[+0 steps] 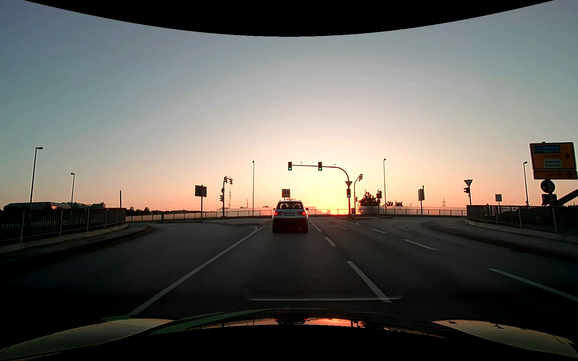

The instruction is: Follow the waypoints while adhering to traffic rules and regulations

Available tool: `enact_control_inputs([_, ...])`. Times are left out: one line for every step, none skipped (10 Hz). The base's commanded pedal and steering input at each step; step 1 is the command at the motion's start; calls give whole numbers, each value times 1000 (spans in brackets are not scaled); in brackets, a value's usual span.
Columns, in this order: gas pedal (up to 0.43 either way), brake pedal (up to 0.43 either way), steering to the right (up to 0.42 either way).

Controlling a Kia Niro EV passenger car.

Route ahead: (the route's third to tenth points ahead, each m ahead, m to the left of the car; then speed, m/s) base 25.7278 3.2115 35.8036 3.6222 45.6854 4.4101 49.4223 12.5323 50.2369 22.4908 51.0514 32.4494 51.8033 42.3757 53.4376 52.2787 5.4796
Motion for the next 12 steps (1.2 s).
enact_control_inputs([0,177,0])
enact_control_inputs([0,171,0])
enact_control_inputs([0,165,-1])
enact_control_inputs([0,165,0])
enact_control_inputs([0,146,0])
enact_control_inputs([0,128,0])
enact_control_inputs([0,116,0])
enact_control_inputs([0,110,0])
enact_control_inputs([0,110,0])
enact_control_inputs([0,104,1])
enact_control_inputs([0,98,1])
enact_control_inputs([0,98,0])
